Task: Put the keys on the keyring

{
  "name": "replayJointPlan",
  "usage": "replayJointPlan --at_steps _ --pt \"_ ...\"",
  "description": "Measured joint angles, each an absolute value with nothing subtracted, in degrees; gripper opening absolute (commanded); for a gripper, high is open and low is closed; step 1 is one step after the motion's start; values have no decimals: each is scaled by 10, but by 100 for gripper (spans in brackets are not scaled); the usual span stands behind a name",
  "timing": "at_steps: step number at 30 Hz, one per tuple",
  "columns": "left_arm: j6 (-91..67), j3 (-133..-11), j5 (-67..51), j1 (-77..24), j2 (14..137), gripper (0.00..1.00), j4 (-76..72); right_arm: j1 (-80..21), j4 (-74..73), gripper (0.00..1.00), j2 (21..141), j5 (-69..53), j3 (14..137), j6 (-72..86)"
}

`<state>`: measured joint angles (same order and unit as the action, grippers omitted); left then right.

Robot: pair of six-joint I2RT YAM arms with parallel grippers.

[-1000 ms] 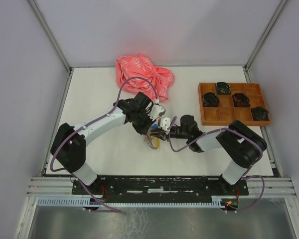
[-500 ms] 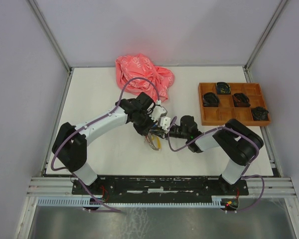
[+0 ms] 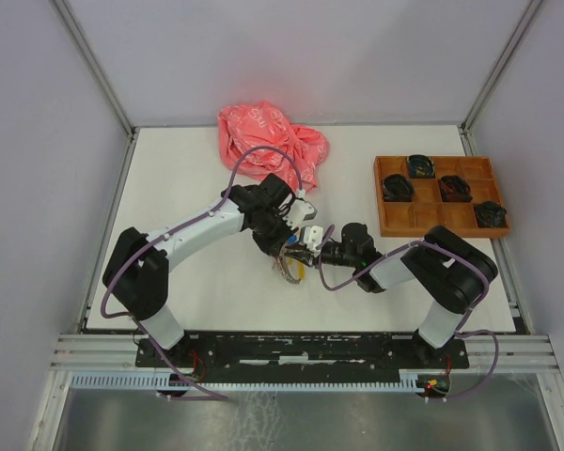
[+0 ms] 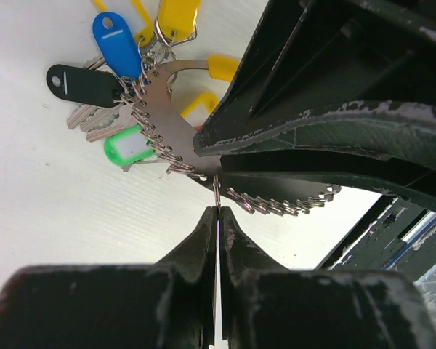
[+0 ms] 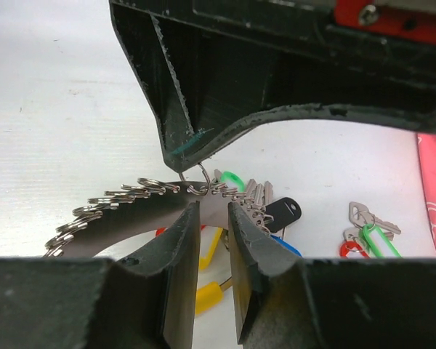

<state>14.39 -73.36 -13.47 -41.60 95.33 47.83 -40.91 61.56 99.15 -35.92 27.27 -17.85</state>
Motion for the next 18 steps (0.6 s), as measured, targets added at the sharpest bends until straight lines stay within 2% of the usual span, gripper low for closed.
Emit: replayJointPlan --at_steps 11,18 --pt "139 -738 -136 -416 960 3 479 -423 631 28 991 -358 275 -167" --pt "129 -740 -136 -419 960 3 481 -428 645 21 999 -353 281 -158"
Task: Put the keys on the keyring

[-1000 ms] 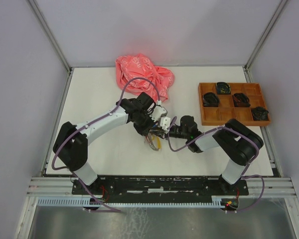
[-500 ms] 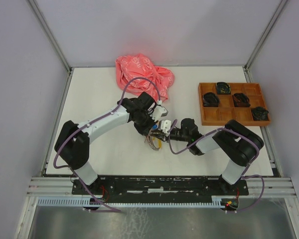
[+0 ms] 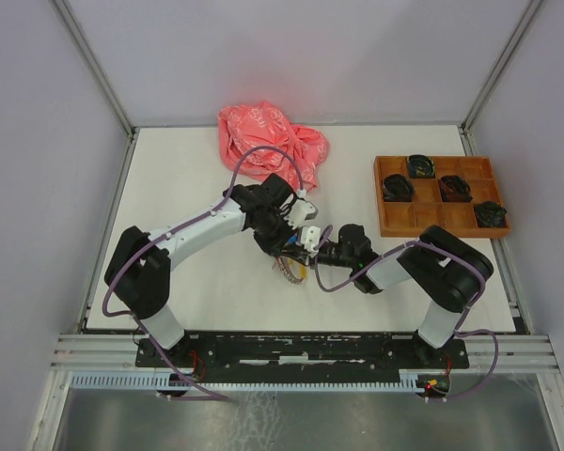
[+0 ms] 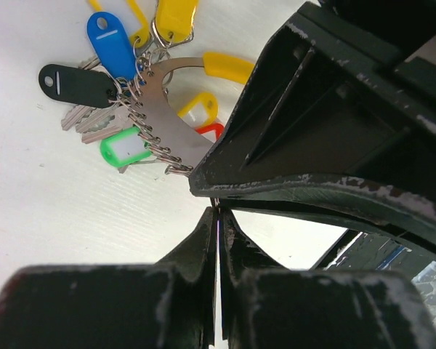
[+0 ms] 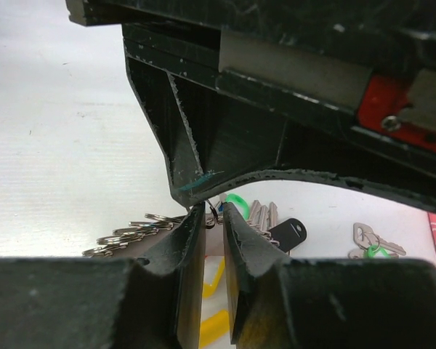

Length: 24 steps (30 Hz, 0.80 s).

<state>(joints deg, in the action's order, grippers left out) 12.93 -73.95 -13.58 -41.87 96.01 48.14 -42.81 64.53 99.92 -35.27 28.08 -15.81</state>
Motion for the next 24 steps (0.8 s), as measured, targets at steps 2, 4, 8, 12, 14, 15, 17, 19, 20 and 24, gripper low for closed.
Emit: replayJointPlan --at_steps 2,4,8,12,14,15,17,19,20,24 --pt "128 -741 -136 -420 960 3 482 -430 648 18 1002 -350 282 -158" --pt "126 -743 -136 -420 960 4 484 -431 651 13 1002 -347 282 -159" --pt "123 -745 -133 -420 960 12 483 -431 660 4 1005 -337 282 -156" --pt "120 -744 -126 -420 959 24 473 -432 682 1 1017 -325 278 -133" --pt "115 -732 -127 -419 951 28 453 -432 700 1 1026 -319 273 -119" --pt "112 -720 -130 -418 943 29 438 -432 709 1 1031 -315 271 -112" --pt "104 -689 -142 -411 918 31 403 -432 725 1 1039 -310 268 -98" --pt "96 -655 -163 -398 883 33 365 -434 732 1 1042 -308 267 -89" --pt "91 -632 -176 -389 859 33 339 -434 737 1 1043 -305 266 -85" --pt "73 -536 -234 -332 767 35 230 -434 752 1 1043 -298 266 -74"
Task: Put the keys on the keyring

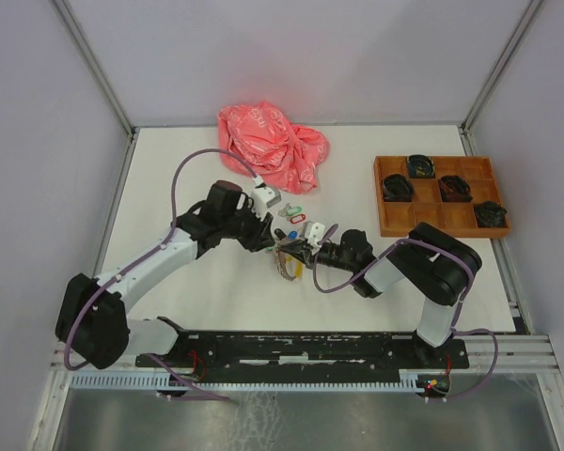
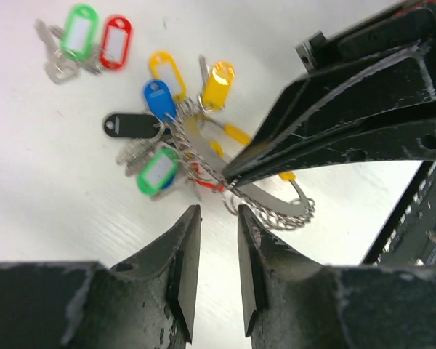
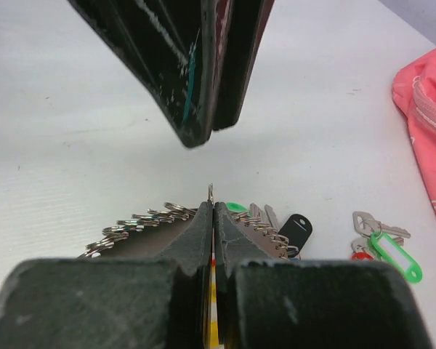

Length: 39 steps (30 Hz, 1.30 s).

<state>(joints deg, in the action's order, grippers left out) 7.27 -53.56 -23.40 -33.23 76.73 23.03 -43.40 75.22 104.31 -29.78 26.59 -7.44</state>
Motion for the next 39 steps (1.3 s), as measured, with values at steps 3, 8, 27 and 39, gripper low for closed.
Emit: replayJointPlan --at_steps 3,8,27,39 --pt "69 -476 -271 -293 731 35 154 -434 761 1 1043 -295 264 -70" --pt "74 -415 -315 -275 727 35 65 -434 763 2 1043 -295 263 -67" --pt "177 -338 -381 -263 743 31 -88 -434 763 3 1043 -294 259 -65" --pt "194 -331 -376 -270 760 30 -104 -434 762 3 1043 -294 259 -57"
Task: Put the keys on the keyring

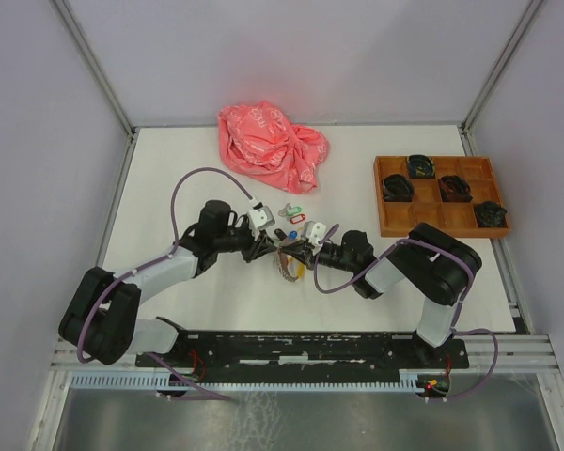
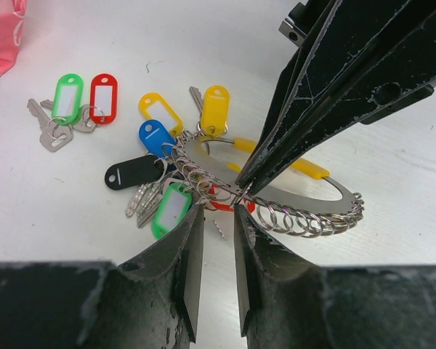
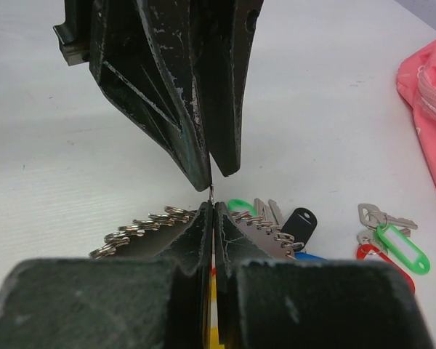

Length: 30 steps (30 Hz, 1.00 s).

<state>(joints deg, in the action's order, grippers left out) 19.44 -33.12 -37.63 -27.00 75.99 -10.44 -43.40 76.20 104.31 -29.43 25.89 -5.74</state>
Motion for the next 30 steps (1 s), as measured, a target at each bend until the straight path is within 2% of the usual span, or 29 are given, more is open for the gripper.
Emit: replayJointPlan --at_steps 10,17,30 --pt "207 -331 -381 -286 773 29 -105 -430 759 3 1036 -295 259 -55" --pt "207 -331 -381 -291 780 23 -120 -422 758 4 1028 -303 259 -53" --pt "231 -331 -381 -291 784 19 -123 -417 740 4 1022 -330 259 -54"
